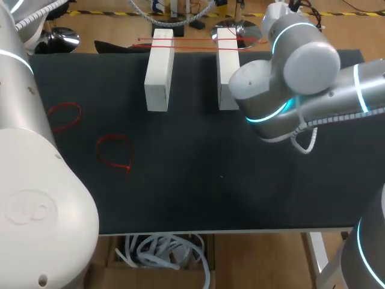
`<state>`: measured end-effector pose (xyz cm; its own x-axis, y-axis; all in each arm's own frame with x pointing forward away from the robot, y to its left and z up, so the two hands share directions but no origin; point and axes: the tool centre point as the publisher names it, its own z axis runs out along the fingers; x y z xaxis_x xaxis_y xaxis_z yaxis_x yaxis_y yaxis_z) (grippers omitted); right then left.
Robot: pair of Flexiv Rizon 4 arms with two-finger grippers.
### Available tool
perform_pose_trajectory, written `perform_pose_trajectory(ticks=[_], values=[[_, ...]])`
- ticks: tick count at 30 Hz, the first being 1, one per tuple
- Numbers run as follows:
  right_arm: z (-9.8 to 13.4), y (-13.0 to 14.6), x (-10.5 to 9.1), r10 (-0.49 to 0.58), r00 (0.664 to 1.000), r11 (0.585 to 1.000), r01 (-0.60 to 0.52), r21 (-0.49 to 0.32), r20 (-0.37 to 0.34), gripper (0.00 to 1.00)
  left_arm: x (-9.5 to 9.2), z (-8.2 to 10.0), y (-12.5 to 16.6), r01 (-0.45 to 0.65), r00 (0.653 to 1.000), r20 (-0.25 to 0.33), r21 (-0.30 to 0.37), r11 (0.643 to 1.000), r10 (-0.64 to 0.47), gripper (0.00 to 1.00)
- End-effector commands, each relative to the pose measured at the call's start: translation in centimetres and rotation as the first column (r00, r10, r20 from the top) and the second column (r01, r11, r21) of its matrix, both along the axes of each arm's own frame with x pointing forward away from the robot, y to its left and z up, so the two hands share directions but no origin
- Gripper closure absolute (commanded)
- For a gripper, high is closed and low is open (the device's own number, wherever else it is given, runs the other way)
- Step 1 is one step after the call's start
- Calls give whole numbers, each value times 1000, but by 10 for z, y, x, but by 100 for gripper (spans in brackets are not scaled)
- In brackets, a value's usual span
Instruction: Grab the tape and strap the tape.
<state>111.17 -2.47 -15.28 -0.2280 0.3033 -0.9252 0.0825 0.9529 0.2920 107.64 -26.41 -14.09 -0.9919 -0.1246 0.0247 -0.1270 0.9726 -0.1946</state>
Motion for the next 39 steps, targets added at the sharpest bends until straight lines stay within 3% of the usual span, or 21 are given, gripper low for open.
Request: perform_pose_trajectory(ticks=[1, 21, 29, 39], values=[[-1, 12, 0, -17, 1000, 1000, 17, -3, 14, 100, 0, 1, 0, -1, 1000, -2, 3, 1000, 1, 100], [4, 50, -3, 33, 999, 998, -31, -56, 29, 100, 0, 1, 0, -1, 1000, -2, 3, 1000, 1, 100], [6, 49, -7, -37, 997, 989, 46, -138, 66, 100, 0, 1, 0, -1, 1000, -2, 3, 1000, 1, 100], [2, 52, -8, -75, 994, 986, 85, -143, 74, 100, 0, 1, 0, -1, 1000, -2, 3, 1000, 1, 100]])
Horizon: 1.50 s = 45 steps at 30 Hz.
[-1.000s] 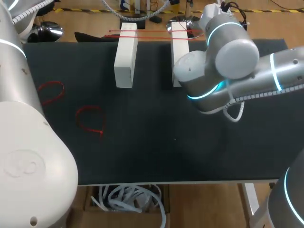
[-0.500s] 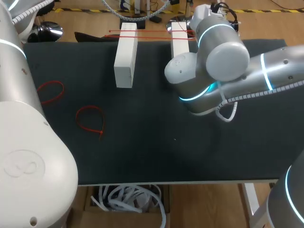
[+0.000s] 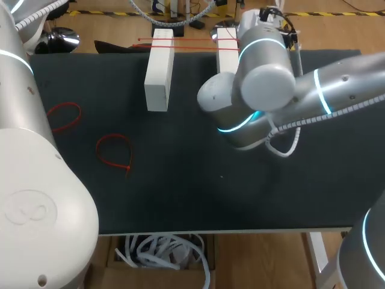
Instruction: Grab the tape and strap the tape.
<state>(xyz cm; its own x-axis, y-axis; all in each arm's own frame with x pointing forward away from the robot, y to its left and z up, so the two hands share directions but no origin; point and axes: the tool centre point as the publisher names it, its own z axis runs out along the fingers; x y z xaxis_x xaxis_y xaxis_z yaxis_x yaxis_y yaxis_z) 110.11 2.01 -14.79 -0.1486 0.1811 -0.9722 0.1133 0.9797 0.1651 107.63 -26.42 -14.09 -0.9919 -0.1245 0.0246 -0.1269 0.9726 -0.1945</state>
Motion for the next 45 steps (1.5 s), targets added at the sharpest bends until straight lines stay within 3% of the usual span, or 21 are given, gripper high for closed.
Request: perform_pose_trajectory(ticks=[1, 15, 45], values=[[-3, 10, 3, -30, 1000, 1000, 30, -7, -1, 100, 0, 1, 0, -1, 1000, -2, 3, 1000, 1, 100], [-5, 35, 0, 20, 1000, 1000, -20, 8, -13, 100, 0, 1, 0, -1, 1000, -2, 3, 1000, 1, 100], [-2, 46, 1, 47, 999, 999, -47, 3, -8, 100, 0, 1, 0, -1, 1000, -2, 3, 1000, 1, 100]])
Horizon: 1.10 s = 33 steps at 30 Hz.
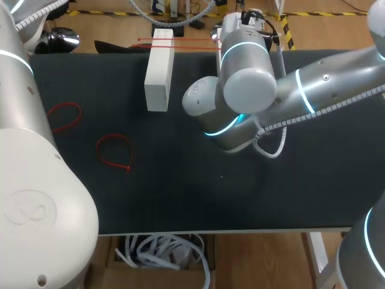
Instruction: Grab the tape and strap the tape.
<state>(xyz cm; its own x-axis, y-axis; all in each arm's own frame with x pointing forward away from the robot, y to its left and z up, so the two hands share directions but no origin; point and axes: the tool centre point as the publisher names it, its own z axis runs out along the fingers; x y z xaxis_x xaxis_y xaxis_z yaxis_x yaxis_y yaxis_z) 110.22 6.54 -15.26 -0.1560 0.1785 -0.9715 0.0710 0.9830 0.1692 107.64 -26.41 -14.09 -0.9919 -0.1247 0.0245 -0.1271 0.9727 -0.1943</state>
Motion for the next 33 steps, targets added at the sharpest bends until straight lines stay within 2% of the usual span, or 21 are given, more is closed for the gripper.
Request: perform_pose_trajectory(ticks=[1, 19, 33], values=[[3, 1, 0, 7, 1000, 1000, -7, -2, -8, 100, 0, 1, 0, -1, 1000, -2, 3, 1000, 1, 100], [1, 4, -6, 42, 999, 999, -43, -17, -20, 100, 0, 1, 0, -1, 1000, -2, 3, 1000, 1, 100], [1, 17, -13, 94, 996, 995, -94, -30, -14, 100, 0, 1, 0, -1, 1000, -2, 3, 1000, 1, 100]])
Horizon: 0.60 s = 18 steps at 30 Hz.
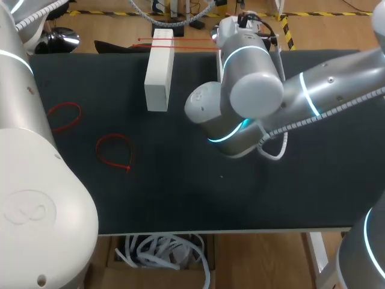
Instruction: Grab the tape and strap the tape.
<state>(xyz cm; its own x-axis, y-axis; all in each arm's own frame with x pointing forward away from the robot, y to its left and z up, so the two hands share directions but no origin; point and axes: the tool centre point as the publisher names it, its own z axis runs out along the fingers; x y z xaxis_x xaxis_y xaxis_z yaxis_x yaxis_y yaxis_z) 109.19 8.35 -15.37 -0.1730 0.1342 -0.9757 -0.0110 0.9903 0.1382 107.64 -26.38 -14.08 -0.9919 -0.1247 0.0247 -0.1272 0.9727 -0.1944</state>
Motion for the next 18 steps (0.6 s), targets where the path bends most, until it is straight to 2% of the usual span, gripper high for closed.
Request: perform_pose_trajectory(ticks=[1, 18], values=[[2, 0, -3, 12, 1000, 1000, -12, 1, -9, 100, 0, 0, -1, -1, 1000, -2, 3, 1000, 1, 100], [6, 8, -5, 43, 999, 999, -43, 14, -5, 100, 0, 0, -1, -1, 1000, -2, 3, 1000, 1, 100]])
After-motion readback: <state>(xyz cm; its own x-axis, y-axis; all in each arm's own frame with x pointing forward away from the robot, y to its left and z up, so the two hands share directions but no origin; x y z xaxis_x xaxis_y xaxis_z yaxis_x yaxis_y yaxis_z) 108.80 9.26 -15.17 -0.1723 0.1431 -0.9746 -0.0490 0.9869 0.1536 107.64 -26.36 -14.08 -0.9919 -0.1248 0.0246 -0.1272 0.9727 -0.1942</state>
